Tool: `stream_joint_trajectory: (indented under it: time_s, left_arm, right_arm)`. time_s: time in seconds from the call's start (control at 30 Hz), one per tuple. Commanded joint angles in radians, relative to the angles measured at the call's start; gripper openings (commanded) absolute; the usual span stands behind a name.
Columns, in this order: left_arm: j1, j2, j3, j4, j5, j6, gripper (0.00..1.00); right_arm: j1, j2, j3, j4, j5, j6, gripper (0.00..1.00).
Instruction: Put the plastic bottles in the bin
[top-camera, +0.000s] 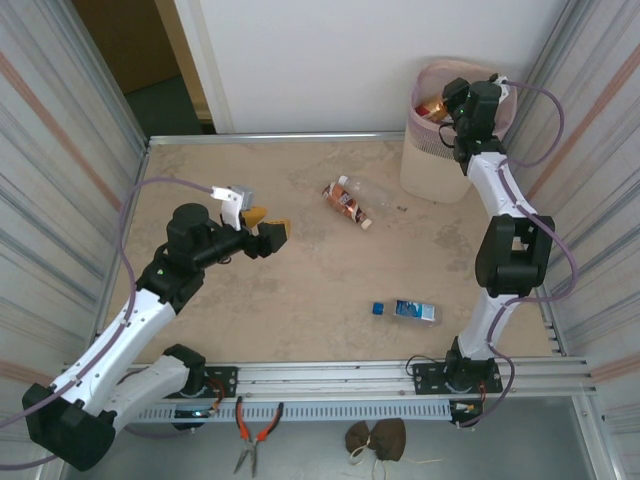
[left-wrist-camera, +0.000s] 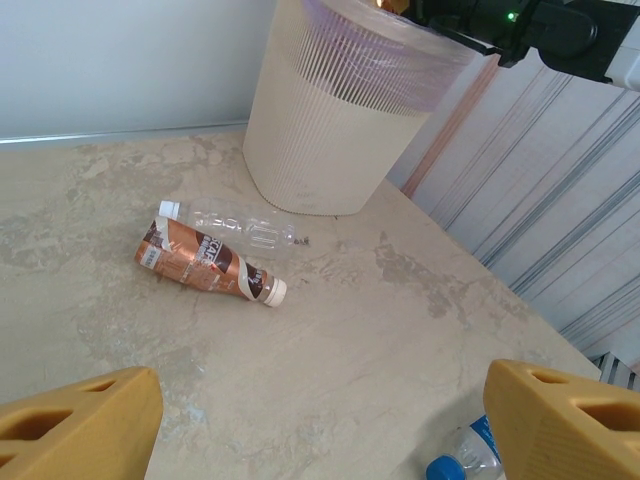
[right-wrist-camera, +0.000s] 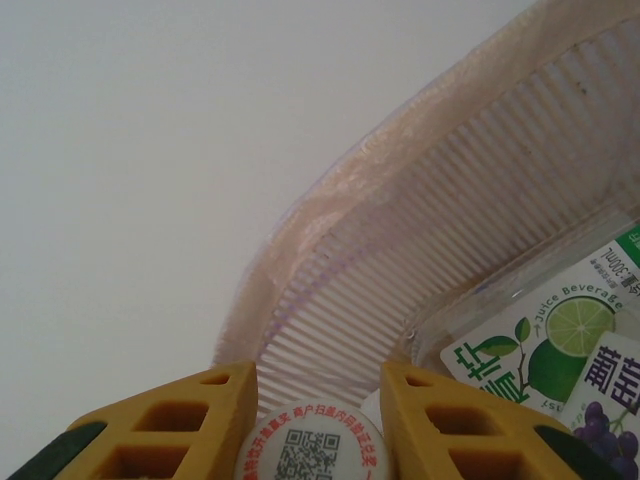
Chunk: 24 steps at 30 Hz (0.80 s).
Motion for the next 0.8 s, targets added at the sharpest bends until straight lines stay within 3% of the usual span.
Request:
stream_joint_trajectory:
  time_s: [0.0, 0.23, 0.4, 0.77]
  left_arm:
    - [0.008, -0.024, -0.003, 0.002, -0.012, -0.008, 0.84]
    - [0.009, -0.023, -0.006, 0.015, -0.004, -0.014, 0.84]
    - [0.008, -0.023, -0.009, 0.027, 0.002, -0.020, 0.84]
    - [0.010, -0.037, -0.019, 0.031, 0.002, -0.025, 0.84]
  right_arm:
    - [0.006, 0.007, 0.044, -0.042, -0.012, -0.048, 0.39]
    - [0.003, -0.058, 0.096, -0.120, 0.009, -0.138, 0.55]
    - [-0.007, -0.092, 0.153, -0.181, 0.006, -0.199, 0.59]
    - [-0.023, -0.057, 0.315, -0.338, -0.120, -0.254, 0.49]
